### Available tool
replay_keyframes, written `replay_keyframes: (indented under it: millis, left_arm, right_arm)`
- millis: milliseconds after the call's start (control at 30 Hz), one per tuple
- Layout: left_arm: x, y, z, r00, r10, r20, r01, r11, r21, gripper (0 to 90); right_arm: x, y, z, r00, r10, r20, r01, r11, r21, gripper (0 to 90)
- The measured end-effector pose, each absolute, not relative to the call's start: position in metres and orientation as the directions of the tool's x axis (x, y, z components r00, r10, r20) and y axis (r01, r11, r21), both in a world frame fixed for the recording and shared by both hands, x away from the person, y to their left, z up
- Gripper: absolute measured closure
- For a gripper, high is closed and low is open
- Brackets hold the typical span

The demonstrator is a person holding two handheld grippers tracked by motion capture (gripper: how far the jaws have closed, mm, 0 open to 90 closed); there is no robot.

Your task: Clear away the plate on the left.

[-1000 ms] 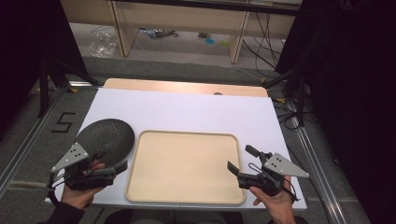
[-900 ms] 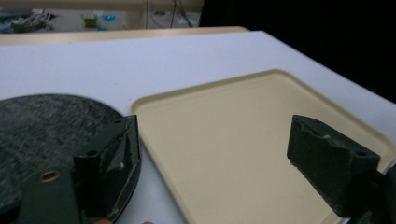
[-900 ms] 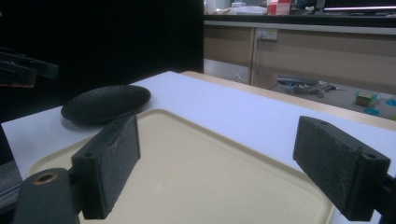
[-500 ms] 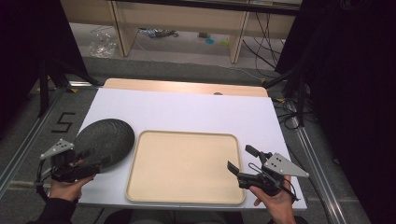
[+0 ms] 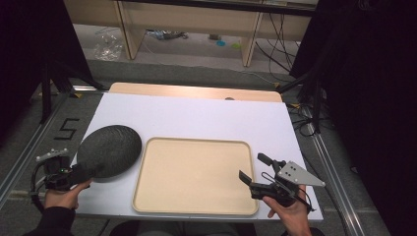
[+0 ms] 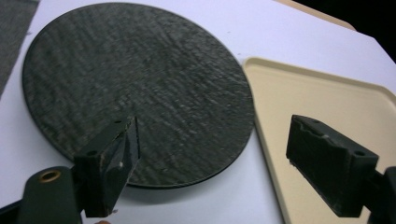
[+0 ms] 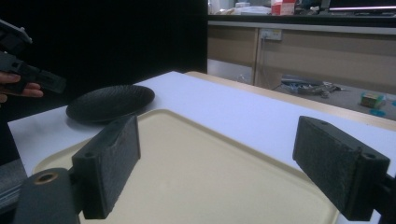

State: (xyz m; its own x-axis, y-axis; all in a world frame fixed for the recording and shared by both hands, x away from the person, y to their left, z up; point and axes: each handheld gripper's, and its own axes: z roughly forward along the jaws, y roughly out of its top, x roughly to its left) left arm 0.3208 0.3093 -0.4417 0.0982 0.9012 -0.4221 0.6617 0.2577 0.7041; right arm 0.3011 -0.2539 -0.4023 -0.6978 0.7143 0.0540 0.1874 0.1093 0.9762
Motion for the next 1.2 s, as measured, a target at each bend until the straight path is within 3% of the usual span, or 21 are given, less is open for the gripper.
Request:
replay_keyframes:
  millis: [167,500,1200]
  left_arm:
    - [0.321,0.325,-0.451,0.001,0.859,-0.512,0.679,0.375,0.631,19.1]
    - [0.321,0.346,-0.468,-0.13,0.791,-0.598,0.696,0.502,0.513,21.8]
    - [0.334,0.345,-0.487,-0.169,0.731,-0.662,0.732,0.543,0.412,29.8]
  right_arm:
    - [0.3,-0.253,-0.402,-0.703,0.71,0.054,0.2,0.125,0.972,16.0]
    - [0.3,-0.253,-0.402,-0.708,0.705,0.047,0.188,0.124,0.974,16.3]
    - [0.299,-0.25,-0.401,-0.733,0.679,0.029,0.166,0.138,0.976,18.4]
